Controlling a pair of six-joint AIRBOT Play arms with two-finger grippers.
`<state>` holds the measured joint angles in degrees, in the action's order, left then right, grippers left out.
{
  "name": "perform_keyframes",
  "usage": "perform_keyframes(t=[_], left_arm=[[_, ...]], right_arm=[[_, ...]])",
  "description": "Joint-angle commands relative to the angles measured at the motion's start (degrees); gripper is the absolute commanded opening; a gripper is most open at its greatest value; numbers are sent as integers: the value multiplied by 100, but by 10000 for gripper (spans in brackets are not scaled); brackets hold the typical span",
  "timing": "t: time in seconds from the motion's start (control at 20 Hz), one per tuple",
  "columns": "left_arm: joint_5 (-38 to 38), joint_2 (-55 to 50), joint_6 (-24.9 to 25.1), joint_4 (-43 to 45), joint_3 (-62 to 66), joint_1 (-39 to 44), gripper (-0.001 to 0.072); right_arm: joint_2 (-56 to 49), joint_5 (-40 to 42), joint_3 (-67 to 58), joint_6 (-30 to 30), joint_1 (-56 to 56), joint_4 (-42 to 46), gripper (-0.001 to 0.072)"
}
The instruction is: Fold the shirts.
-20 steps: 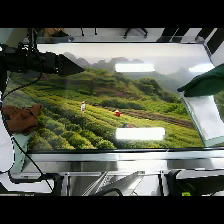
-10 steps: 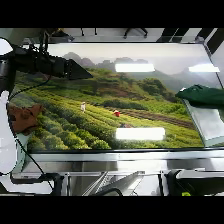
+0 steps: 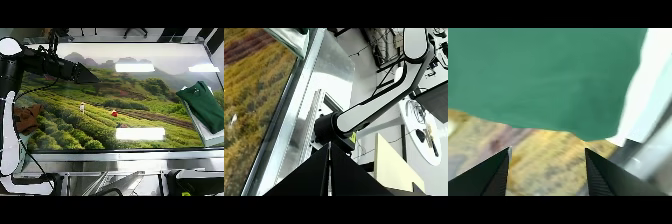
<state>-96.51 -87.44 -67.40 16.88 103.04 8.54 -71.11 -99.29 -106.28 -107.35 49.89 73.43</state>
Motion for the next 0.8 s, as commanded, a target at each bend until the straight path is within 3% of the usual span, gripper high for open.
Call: perform_keyframes(t=[0.0, 0.05, 0.15, 0.35, 0.55, 0.75], left_arm=[[0, 2, 7, 2, 0, 9, 13], [13, 4, 7, 2, 0, 9, 13], [101, 4, 4, 15, 0, 0, 12], [304, 162, -166, 455, -229, 120, 10], [1169, 1174, -98, 1443, -2037, 699, 11], [2055, 2332, -168, 1932, -4417, 1475, 11]], right_arm=[[4, 651, 0, 313, -11, -1287, 128], [4, 824, 0, 472, -39, -1843, 25], [48, 1069, 2, 599, -321, -2225, 21], [361, 1141, 415, 1189, -1663, -1912, 20], [1377, 1690, 2636, 1556, -3862, -1113, 20], [2608, 3139, 5608, 1567, -6172, -1045, 20]])
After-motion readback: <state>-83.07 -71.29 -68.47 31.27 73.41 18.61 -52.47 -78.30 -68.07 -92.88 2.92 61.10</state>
